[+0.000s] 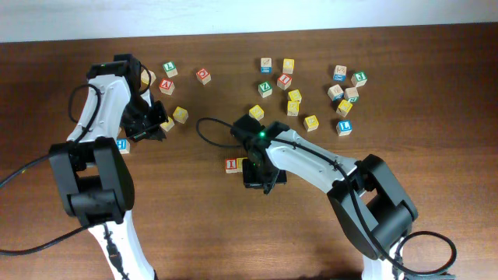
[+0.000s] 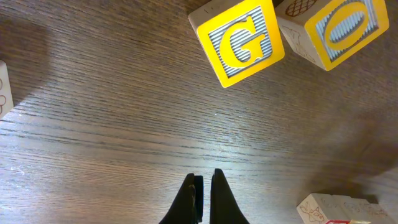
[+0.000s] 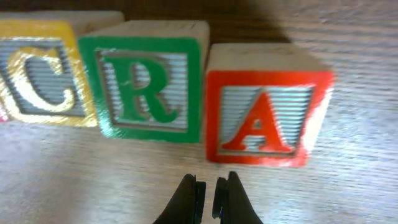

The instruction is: Spell out ICRA

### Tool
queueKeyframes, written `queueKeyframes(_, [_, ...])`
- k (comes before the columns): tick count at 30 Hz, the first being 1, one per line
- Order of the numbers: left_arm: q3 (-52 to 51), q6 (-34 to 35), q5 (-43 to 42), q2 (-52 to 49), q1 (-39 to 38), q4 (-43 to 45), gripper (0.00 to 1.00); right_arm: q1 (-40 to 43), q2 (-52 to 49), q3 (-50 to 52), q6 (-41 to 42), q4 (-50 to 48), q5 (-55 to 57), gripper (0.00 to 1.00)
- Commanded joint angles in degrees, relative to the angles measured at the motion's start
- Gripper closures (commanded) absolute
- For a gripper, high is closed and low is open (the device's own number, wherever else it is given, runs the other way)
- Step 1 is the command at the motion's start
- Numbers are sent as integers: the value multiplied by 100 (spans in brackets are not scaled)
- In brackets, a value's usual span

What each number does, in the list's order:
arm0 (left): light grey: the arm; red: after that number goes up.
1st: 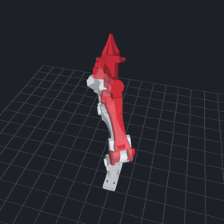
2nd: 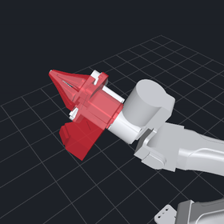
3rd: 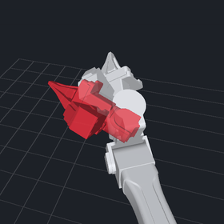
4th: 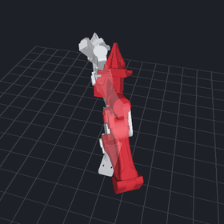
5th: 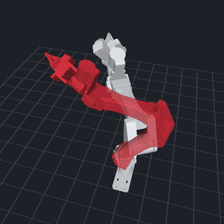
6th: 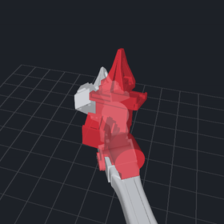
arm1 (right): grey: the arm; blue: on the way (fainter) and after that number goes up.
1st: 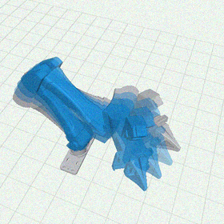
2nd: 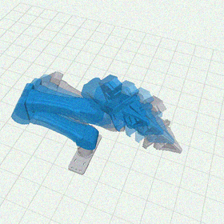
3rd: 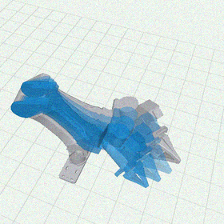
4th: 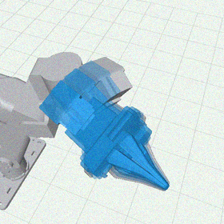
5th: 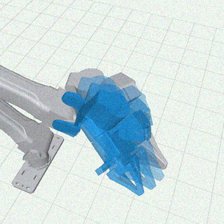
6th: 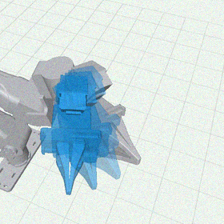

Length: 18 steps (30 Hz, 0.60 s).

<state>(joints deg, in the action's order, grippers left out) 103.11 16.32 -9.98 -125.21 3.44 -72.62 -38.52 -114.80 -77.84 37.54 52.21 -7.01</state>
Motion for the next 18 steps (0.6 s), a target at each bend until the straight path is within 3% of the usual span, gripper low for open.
queueKeyframes(1, [118, 76, 42, 116, -4, -9, 100, -42, -2, -107, 46, -52, 466, 96])
queueKeyframes(18, [118, 76, 39, 116, -7, -15, 100, -39, 0, 111, -22, -459, 522, 96])
